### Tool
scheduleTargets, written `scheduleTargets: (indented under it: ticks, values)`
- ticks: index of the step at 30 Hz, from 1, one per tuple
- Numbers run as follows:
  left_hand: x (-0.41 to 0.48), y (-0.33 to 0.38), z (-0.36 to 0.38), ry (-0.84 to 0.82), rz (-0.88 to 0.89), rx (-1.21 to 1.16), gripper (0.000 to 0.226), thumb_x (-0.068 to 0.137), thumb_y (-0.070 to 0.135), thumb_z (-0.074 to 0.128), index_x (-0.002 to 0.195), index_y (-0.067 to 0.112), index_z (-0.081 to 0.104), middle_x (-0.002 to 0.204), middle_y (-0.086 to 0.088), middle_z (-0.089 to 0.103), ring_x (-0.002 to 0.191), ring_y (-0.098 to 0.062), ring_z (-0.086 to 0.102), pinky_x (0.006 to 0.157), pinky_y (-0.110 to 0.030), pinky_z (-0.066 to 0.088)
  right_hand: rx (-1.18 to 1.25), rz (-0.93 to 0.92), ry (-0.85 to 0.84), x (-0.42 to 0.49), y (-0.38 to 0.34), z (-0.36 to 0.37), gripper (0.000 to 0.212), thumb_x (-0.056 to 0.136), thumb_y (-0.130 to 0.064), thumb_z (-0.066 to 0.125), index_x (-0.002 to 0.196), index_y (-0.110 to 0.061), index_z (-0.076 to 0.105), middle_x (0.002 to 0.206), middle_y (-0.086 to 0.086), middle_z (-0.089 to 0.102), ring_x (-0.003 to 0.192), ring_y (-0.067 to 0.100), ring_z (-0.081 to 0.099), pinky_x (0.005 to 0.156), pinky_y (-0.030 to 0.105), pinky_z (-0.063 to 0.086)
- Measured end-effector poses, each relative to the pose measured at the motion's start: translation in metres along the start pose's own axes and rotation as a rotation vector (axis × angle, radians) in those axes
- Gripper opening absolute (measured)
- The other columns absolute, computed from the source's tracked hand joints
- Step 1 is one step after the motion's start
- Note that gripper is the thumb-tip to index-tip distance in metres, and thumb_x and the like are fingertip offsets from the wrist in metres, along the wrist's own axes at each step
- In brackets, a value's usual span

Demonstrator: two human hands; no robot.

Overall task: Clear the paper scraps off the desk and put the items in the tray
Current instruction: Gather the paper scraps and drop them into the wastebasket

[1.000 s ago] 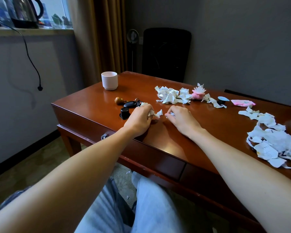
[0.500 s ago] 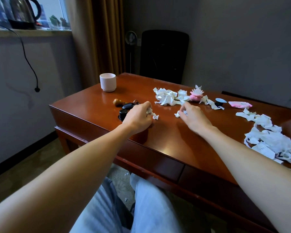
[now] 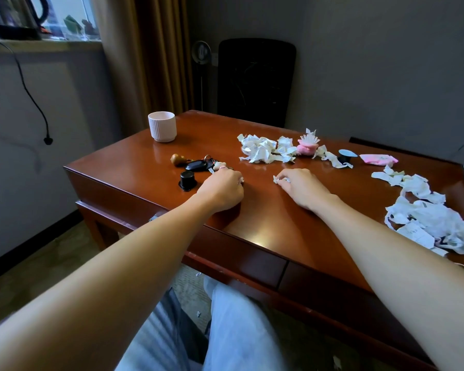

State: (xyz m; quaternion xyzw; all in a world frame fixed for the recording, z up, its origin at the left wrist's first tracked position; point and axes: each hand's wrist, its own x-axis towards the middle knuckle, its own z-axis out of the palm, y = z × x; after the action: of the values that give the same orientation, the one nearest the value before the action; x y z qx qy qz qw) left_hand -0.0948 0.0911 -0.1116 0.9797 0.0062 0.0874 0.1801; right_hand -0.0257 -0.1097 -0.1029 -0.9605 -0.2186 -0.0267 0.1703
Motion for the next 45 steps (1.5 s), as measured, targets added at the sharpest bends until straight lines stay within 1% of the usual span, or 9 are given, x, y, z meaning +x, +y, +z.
scheduleTargets:
  ticks: [4,8,11,16,22,25,29,36,45]
  values:
    - [-0.002,-0.007,-0.001,0.020,0.066,-0.019,0.020,0.092,0.011,0.048,0.107,0.005,0.060,0.110,-0.013,0.058,0.095,-0.028,0.055,0.073,-0.032,0.045,-0.003,0.021,0.058,-0.003,-0.002,0.003,0.014,0.100,-0.026,0.050,0.104,-0.017,0.060,0.109,0.010,0.063,0.086,0.024,0.053,0.069,0.033,0.040]
    - [-0.007,-0.010,-0.004,0.033,0.101,-0.054,0.009,0.094,0.012,0.050,0.096,0.011,0.058,0.101,-0.009,0.059,0.088,-0.025,0.056,0.074,-0.037,0.051,-0.020,0.040,0.045,-0.005,-0.006,0.002,0.018,0.101,-0.024,0.047,0.108,-0.015,0.060,0.107,0.010,0.063,0.085,0.024,0.054,0.067,0.033,0.041]
    - [-0.013,-0.013,-0.008,0.067,0.130,-0.084,0.009,0.094,0.011,0.050,0.088,0.016,0.055,0.095,-0.003,0.058,0.086,-0.023,0.057,0.072,-0.032,0.047,0.004,0.007,0.043,-0.009,-0.015,0.002,0.018,0.100,-0.025,0.046,0.107,-0.018,0.061,0.105,0.007,0.062,0.088,0.023,0.057,0.069,0.035,0.045]
    - [-0.023,-0.020,-0.026,0.134,0.126,-0.130,0.014,0.092,0.011,0.049,0.097,0.011,0.063,0.101,-0.006,0.066,0.092,-0.024,0.060,0.081,-0.036,0.051,0.034,-0.081,0.061,-0.011,-0.041,0.002,0.016,0.100,-0.024,0.046,0.101,-0.017,0.060,0.095,0.005,0.064,0.076,0.018,0.057,0.061,0.033,0.044]
    - [-0.040,-0.033,-0.051,0.191,0.091,-0.083,0.012,0.093,0.012,0.049,0.098,0.011,0.060,0.102,-0.007,0.063,0.089,-0.024,0.057,0.079,-0.037,0.051,0.040,-0.169,0.096,-0.011,-0.083,-0.002,0.016,0.100,-0.025,0.045,0.097,-0.017,0.058,0.082,0.002,0.060,0.060,0.012,0.050,0.051,0.029,0.034]
    - [-0.056,-0.049,-0.066,0.207,0.087,-0.077,0.014,0.094,0.011,0.050,0.099,0.014,0.062,0.102,-0.005,0.062,0.091,-0.024,0.058,0.078,-0.036,0.052,0.054,-0.222,0.098,-0.011,-0.110,-0.003,0.016,0.100,-0.027,0.045,0.098,-0.017,0.058,0.085,0.002,0.062,0.063,0.016,0.053,0.053,0.031,0.040]
    - [-0.080,-0.078,-0.090,0.271,0.051,-0.085,0.012,0.095,0.013,0.052,0.101,0.013,0.063,0.102,-0.003,0.063,0.088,-0.020,0.059,0.072,-0.030,0.052,0.083,-0.323,0.115,-0.010,-0.151,0.002,0.017,0.100,-0.026,0.047,0.102,-0.015,0.060,0.099,0.005,0.064,0.081,0.022,0.059,0.072,0.042,0.054]
    - [-0.126,-0.139,-0.124,0.354,-0.072,-0.033,0.018,0.095,0.014,0.048,0.093,0.017,0.065,0.100,-0.001,0.066,0.091,-0.018,0.061,0.077,-0.031,0.052,0.083,-0.495,0.159,-0.008,-0.232,0.020,0.016,0.101,-0.024,0.049,0.107,-0.014,0.061,0.095,-0.002,0.056,0.082,0.016,0.055,0.060,0.024,0.037]
    - [-0.142,-0.167,-0.131,0.403,-0.091,-0.038,0.020,0.098,0.016,0.046,0.096,0.016,0.066,0.105,0.000,0.049,0.086,-0.017,0.057,0.077,-0.027,0.048,0.082,-0.521,0.113,0.002,-0.258,0.037,0.016,0.100,-0.022,0.051,0.104,-0.011,0.061,0.102,0.009,0.065,0.079,0.019,0.053,0.065,0.028,0.038]
